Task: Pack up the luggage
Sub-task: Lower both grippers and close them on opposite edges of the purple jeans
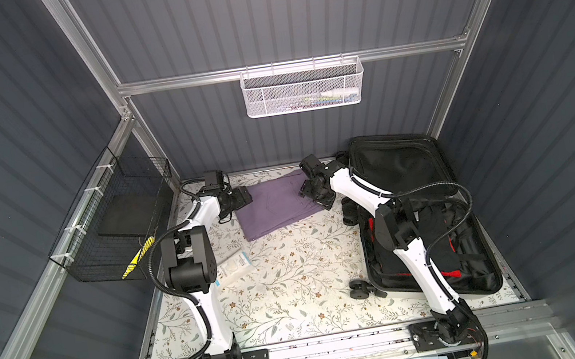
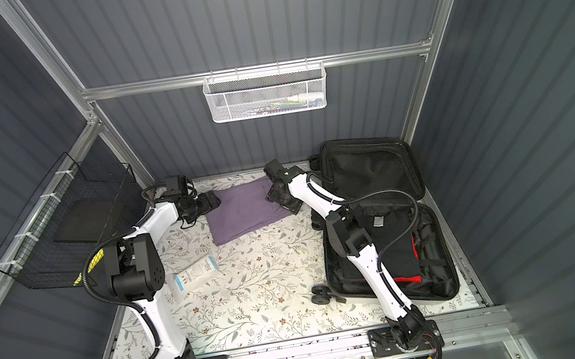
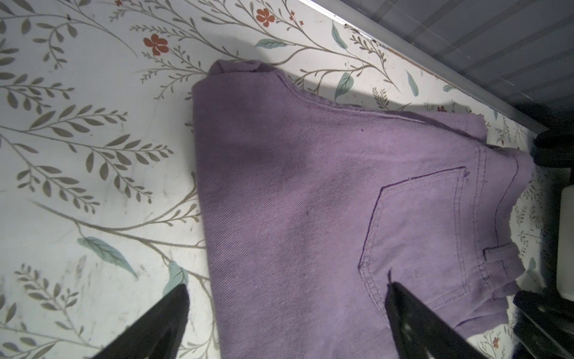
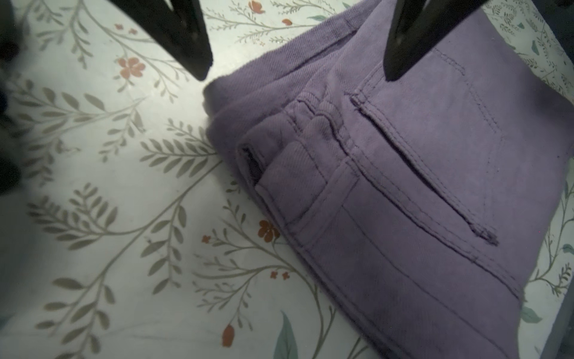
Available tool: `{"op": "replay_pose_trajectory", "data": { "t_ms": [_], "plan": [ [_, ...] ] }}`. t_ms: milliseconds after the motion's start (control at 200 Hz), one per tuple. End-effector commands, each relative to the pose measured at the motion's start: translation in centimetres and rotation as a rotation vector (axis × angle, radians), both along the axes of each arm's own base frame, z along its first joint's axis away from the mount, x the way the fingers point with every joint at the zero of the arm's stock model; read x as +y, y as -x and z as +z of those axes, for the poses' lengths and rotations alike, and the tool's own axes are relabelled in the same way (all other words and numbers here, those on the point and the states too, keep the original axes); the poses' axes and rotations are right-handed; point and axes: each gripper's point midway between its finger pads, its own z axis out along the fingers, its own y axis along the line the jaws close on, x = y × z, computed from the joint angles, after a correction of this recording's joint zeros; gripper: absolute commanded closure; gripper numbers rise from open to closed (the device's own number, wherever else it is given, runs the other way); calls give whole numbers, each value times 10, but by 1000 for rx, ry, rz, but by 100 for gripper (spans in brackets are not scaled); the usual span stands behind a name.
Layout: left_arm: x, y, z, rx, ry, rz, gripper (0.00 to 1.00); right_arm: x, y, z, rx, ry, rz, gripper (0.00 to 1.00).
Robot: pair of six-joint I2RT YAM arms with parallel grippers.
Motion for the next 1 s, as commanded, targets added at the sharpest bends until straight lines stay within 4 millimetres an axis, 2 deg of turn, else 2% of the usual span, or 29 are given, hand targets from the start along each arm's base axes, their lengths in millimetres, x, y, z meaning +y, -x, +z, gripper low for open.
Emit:
{"op": "replay_pose_trajectory", "data": {
  "t_ms": [0,295,455,740,865,991],
  "plan": [
    [3,2,1,3,13,4,0,-3,22,-23,117,23,42,14],
    [2,5,-5,15,26,5,0,2,30,-35,152,23,42,22],
    [3,5,-8,21,25,7,0,1,28,-39,146,25,29,31],
    [8,2,-11,25,34,18,0,1,26,-42,132,24,24,57],
    [11,1,-11,26,37,28,0,2,27,-40,124,18,38,77],
    [14,0,-9,23,40,34,0,-2,31,-38,120,21,44,94]
  ]
}}
